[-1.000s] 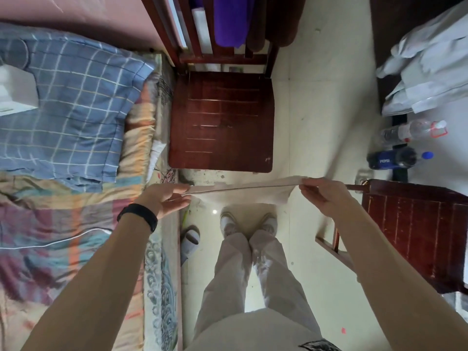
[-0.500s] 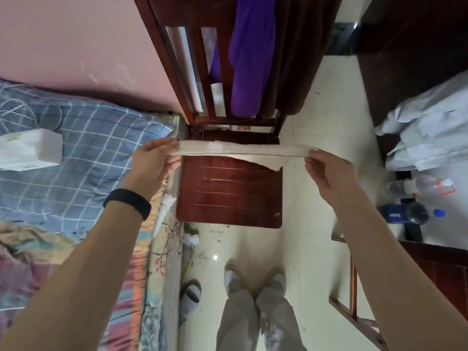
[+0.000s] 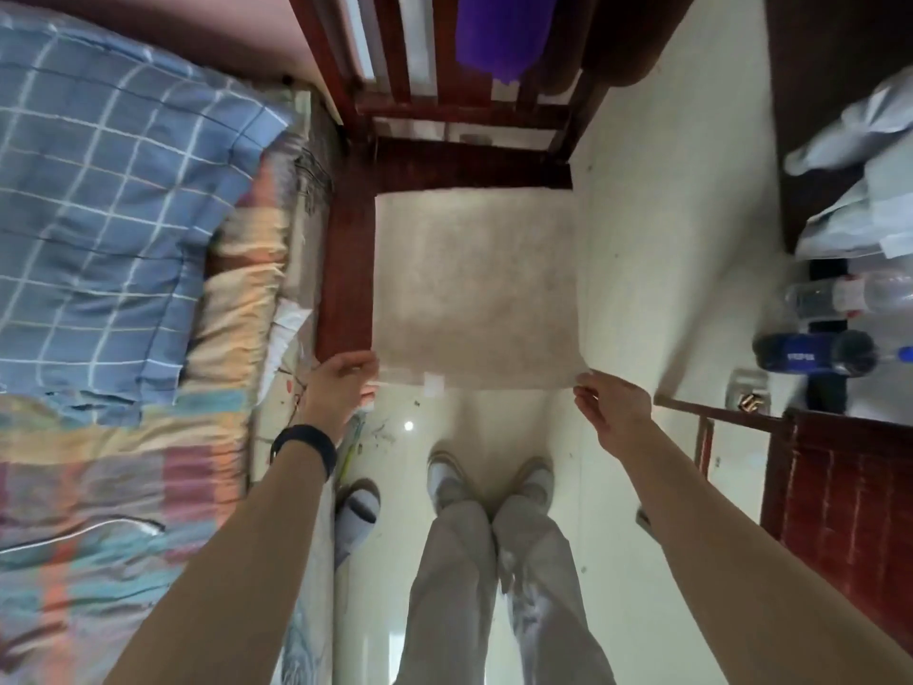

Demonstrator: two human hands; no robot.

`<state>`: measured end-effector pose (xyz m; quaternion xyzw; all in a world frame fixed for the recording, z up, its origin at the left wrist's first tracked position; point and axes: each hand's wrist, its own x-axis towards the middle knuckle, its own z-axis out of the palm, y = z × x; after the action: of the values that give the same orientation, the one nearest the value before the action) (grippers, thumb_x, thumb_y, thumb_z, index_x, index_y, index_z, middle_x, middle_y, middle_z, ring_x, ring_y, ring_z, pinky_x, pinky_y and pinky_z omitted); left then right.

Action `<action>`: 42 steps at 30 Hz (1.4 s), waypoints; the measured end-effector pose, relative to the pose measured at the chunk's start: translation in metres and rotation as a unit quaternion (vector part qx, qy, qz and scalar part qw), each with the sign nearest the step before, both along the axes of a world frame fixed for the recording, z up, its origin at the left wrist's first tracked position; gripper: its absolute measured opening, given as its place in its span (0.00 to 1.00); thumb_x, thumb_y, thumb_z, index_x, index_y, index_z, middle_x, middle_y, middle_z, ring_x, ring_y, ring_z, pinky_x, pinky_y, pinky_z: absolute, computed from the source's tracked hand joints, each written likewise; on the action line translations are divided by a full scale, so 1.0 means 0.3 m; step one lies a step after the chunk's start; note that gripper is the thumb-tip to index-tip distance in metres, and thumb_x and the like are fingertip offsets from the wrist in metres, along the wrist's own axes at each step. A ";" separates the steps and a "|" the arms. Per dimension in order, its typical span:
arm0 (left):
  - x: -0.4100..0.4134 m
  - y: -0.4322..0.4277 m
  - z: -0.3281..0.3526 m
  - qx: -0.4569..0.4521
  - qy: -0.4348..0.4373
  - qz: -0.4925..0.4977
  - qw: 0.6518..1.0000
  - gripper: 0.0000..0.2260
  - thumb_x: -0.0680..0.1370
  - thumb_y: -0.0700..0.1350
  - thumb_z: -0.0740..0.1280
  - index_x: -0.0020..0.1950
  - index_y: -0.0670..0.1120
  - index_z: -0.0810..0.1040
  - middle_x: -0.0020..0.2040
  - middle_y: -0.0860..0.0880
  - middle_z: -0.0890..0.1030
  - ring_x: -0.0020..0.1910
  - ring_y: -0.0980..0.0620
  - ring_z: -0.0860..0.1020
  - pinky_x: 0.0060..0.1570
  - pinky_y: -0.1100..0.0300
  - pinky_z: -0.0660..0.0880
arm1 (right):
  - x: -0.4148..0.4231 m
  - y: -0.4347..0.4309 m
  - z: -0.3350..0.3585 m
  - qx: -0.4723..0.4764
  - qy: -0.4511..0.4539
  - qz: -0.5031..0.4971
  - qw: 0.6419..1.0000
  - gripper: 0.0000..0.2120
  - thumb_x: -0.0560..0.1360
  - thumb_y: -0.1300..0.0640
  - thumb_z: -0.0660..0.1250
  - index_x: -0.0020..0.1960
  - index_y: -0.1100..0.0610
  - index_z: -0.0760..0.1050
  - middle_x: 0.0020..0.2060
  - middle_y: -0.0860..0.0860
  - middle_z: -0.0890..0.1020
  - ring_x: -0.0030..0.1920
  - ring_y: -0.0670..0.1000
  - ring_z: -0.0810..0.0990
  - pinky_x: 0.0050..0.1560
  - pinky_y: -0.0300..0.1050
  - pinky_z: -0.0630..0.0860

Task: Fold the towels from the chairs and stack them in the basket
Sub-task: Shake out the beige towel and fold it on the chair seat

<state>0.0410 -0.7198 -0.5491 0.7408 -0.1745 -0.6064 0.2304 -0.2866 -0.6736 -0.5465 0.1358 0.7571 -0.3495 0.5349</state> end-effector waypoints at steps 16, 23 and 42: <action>0.002 0.237 0.076 0.115 -0.031 -0.147 0.982 0.09 0.81 0.35 0.62 0.57 0.39 0.80 0.42 0.44 0.78 0.34 0.50 0.74 0.36 0.62 0.74 | -0.019 0.271 0.056 -0.021 0.109 0.252 0.961 0.05 0.76 0.56 0.69 0.49 0.50 0.74 0.41 0.53 0.84 0.37 0.52 0.84 0.48 0.47 0.81; 0.040 0.196 0.144 0.033 -0.063 -0.316 0.946 0.16 0.73 0.29 0.70 0.54 0.47 0.83 0.49 0.43 0.84 0.43 0.48 0.81 0.43 0.67 0.75 | -0.077 0.225 0.098 -0.077 0.073 0.298 0.949 0.07 0.76 0.63 0.71 0.51 0.52 0.82 0.38 0.51 0.84 0.42 0.51 0.82 0.57 0.51 0.80; -0.088 -0.427 -0.076 -0.090 -0.196 -0.179 0.960 0.20 0.80 0.58 0.63 0.41 0.42 0.71 0.36 0.49 0.71 0.38 0.49 0.70 0.42 0.52 0.70 | -0.074 -0.511 -0.113 -0.119 0.302 0.357 0.876 0.13 0.84 0.47 0.58 0.62 0.52 0.74 0.52 0.49 0.81 0.47 0.48 0.79 0.47 0.39 0.77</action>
<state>0.0145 -0.8478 -0.5718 0.7779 -0.4000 -0.4623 0.1455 -0.3086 -0.8268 -0.5806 -0.3208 0.8318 -0.2459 0.3805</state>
